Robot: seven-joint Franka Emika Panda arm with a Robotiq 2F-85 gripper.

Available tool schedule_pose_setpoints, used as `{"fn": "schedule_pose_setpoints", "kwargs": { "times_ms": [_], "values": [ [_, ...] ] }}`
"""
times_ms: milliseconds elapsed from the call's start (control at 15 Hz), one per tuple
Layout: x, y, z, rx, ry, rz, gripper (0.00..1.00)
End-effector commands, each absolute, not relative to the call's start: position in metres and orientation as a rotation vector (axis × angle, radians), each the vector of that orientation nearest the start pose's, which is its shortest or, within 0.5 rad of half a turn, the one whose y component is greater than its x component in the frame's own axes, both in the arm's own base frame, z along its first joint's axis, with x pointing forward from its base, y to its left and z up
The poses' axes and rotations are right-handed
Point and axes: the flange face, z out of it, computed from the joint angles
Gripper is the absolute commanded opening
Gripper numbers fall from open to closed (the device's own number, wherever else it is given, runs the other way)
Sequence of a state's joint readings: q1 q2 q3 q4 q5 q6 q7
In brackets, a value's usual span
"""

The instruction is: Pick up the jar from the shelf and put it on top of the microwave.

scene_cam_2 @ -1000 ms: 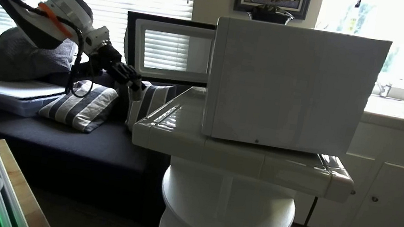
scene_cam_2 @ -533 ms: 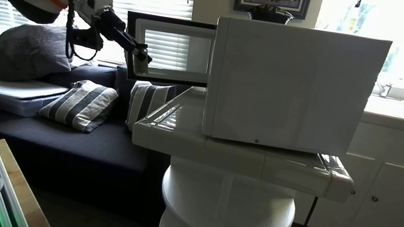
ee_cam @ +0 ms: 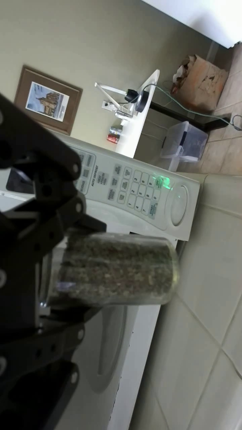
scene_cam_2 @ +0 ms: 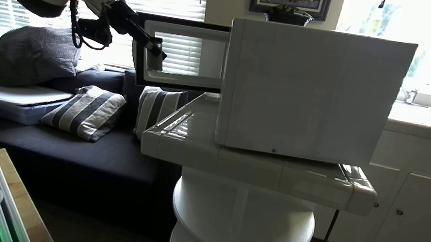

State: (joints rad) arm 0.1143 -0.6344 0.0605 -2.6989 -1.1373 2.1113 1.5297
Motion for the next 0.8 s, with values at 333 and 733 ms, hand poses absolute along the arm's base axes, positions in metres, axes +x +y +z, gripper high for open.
{"fn": "schedule_pose_setpoints", "kwargs": {
  "times_ms": [333, 733],
  "values": [
    [0.367, 0.018, 0.473, 2.15, -0.853, 0.949, 0.23],
    [0.375, -0.013, 0.564, 2.158, -0.842, 0.922, 0.23]
  ]
}}
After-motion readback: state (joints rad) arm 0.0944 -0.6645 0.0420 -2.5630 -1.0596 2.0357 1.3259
